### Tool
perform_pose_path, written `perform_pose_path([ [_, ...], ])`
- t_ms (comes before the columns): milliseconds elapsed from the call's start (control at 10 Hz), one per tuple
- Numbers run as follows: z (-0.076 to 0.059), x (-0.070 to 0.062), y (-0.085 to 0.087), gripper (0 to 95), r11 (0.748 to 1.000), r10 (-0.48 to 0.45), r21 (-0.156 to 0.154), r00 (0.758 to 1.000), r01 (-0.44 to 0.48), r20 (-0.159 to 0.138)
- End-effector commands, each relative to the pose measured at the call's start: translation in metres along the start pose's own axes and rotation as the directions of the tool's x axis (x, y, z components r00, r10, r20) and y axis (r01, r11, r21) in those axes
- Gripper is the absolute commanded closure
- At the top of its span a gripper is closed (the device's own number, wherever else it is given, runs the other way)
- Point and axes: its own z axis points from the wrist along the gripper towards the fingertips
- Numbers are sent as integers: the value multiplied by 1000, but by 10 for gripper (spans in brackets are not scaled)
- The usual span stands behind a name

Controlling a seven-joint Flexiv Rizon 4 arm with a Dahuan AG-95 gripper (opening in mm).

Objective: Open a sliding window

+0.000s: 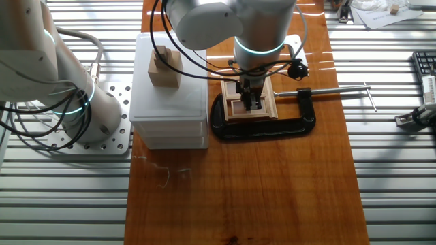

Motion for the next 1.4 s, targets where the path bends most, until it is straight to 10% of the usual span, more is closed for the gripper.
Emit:
perform_pose_path([
  [100,1,0,1,950,999,-53,-2,999,53,4],
  [1400,1,0,1,950,996,85,-8,996,-84,20],
])
